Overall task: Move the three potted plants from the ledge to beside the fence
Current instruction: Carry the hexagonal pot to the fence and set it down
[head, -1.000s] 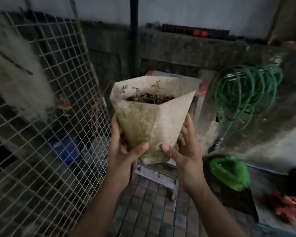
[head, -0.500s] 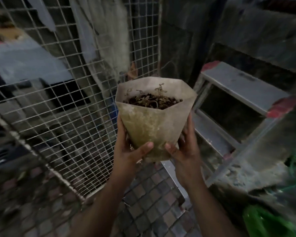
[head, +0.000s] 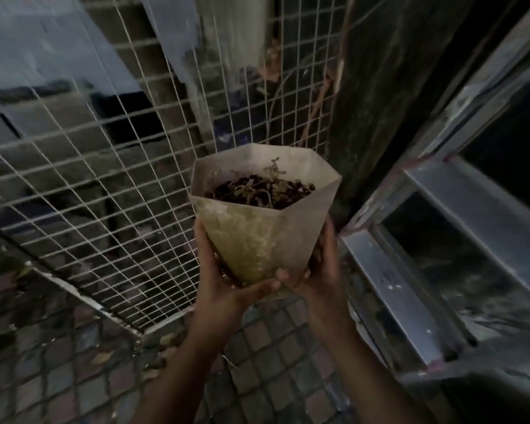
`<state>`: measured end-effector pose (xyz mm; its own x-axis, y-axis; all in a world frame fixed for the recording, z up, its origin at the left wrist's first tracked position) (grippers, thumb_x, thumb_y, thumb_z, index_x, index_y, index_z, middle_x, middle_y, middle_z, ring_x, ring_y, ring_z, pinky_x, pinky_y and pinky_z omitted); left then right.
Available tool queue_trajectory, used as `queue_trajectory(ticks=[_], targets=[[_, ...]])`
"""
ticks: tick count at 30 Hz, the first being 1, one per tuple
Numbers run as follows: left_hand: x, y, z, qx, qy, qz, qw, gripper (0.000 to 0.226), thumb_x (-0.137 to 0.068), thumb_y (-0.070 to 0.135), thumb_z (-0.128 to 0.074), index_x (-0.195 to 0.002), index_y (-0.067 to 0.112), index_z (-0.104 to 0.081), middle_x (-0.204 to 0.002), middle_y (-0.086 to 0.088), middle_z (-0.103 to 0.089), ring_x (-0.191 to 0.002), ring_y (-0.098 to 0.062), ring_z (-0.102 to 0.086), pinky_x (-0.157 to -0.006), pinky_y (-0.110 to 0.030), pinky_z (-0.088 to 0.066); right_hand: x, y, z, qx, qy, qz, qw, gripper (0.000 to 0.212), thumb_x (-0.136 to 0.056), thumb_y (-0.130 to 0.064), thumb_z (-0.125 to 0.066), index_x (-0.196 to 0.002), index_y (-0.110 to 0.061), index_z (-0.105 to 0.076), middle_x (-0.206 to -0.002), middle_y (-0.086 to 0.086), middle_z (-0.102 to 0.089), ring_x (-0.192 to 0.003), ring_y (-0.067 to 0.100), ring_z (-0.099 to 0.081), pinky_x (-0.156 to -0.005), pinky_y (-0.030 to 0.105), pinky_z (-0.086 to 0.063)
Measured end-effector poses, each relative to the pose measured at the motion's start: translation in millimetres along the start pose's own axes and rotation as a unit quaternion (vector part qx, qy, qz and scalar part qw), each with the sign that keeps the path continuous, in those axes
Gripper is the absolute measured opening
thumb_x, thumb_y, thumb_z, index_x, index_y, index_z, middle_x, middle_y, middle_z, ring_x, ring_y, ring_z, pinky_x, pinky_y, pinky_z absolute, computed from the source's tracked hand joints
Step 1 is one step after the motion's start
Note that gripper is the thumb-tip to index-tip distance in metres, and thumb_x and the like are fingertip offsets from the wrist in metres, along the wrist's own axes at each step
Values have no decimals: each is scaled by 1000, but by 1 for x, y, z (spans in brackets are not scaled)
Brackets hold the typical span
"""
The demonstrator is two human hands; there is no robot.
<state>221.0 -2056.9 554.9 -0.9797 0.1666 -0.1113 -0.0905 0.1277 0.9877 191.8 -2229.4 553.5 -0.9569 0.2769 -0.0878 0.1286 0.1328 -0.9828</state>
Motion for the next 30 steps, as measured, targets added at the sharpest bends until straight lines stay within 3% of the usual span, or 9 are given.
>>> queue_trajectory(ticks=[3,10,13,15,19,22,24,26,30], targets=[[-12,-107,1,-18,7,-5,1000,145,-59,5,-100,-159,61,-13,-161,22,-42,-144,-8,-53,-96,-43,-63,-18,109,23,-19,-12,-2,1000,111,-69,-22,-90,-160,-41,-31,-163,3,-45,-144,25,-51,-100,50,-59],[-5,-356,9,-27,43,-21,998,139,-55,23,-104,-146,77,-13,-165,14,-39,-146,-12,-51,-101,-56,-60,-23,355,85,-62,4,-9,998,103,-62,-21,-92,-149,-47,-45,-156,-5,-53,-140,18,-55,-93,39,-61],[3,-447,16,-29,38,-33,998,141,-59,11,-98,-155,63,-9,-165,12,-38,-143,-2,-52,-102,-37,-61,-16,447,102,-83,13,-11,996,100,-60,-20,-93,-146,-47,-48,-148,-9,-60,-135,16,-59,-93,40,-60],[7,-496,19,-33,34,-42,998,133,-59,10,-96,-148,67,-14,-158,20,-40,-140,3,-53,-98,-25,-59,-12,500,111,-92,18,-19,995,98,-60,-18,-92,-142,-49,-50,-143,-15,-63,-134,14,-61,-93,39,-60],[7,-566,31,-49,34,-66,996,133,-63,2,-97,-141,76,-18,-163,12,-34,-141,3,-51,-98,-23,-58,-14,576,120,-102,7,-26,994,94,-58,-18,-93,-135,-56,-54,-140,-18,-64,-130,8,-62,-88,32,-61],[3,-605,30,-44,43,-78,995,133,-57,8,-98,-142,75,-20,-164,9,-34,-143,-4,-51,-101,-30,-59,-24,614,131,-83,-5,-28,996,96,-54,-23,-96,-133,-59,-54,-145,-12,-60,-131,10,-61,-91,37,-62],[-1,-619,27,-58,66,-66,994,137,-57,1,-95,-151,60,-14,-162,3,-34,-143,-8,-51,-105,-38,-59,-36,623,137,-83,-14,-32,996,100,-48,-22,-96,-133,-54,-55,-144,-8,-61,-132,14,-61,-93,38,-61],[-8,-625,24,-53,73,-51,995,136,-58,-4,-88,-159,28,-3,-165,-12,-26,-149,-19,-44,-112,-39,-54,-46,623,137,-83,-17,-26,996,101,-45,-13,-93,-133,-44,-53,-140,-4,-62,-133,22,-59,-94,36,-60],[-25,-627,21,-51,56,-34,997,130,-57,-5,-85,-156,6,-2,-163,-21,-25,-135,-6,-48,-99,-15,-54,-57,626,137,-66,-5,-38,997,95,-52,1,-85,-132,-36,-50,-138,0,-61,-137,30,-55,-98,41,-58]])
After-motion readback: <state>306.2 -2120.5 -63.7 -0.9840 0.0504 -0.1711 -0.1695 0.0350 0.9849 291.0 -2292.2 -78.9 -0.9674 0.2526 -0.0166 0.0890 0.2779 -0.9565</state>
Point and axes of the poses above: each hand's wrist, its own x-axis away from the middle knuckle, its own z-axis out of the back of the hand, y = z × x, the point moved 7 cm from there along -x, towards the middle knuckle
